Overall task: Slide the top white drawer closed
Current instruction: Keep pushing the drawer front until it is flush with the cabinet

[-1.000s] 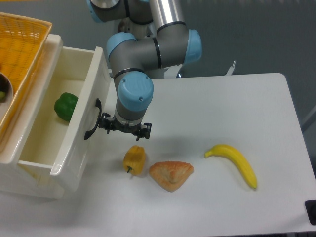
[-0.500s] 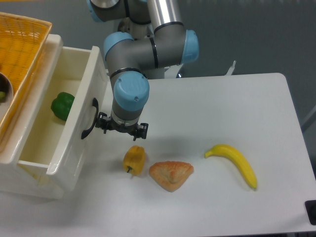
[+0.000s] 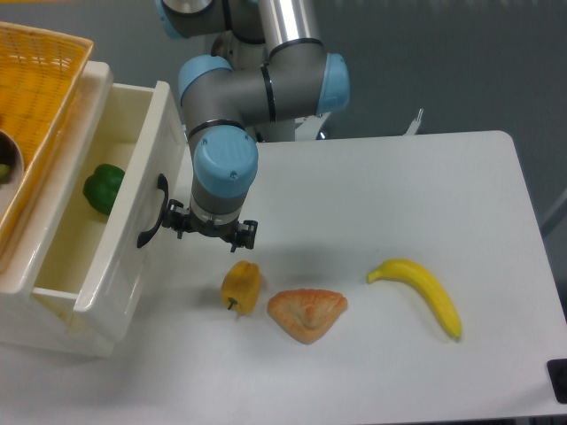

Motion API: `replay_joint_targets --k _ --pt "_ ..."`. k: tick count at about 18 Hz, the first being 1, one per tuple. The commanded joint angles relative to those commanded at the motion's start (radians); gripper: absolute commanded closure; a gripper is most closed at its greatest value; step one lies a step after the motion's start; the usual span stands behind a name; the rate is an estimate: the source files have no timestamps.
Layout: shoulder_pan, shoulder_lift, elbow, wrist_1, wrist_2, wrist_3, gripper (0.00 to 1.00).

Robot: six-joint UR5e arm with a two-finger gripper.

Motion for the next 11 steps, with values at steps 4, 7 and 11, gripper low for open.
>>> replay_joint_targets --k 4,7,11 --pt "-0.012 0.002 0.0 0.0 0.002 0.0 0.0" --pt "-0.014 0.002 0.002 0.0 0.002 0.0 0.0" --pt "-0.026 0.002 0.003 0.0 0.002 -0.002 0.0"
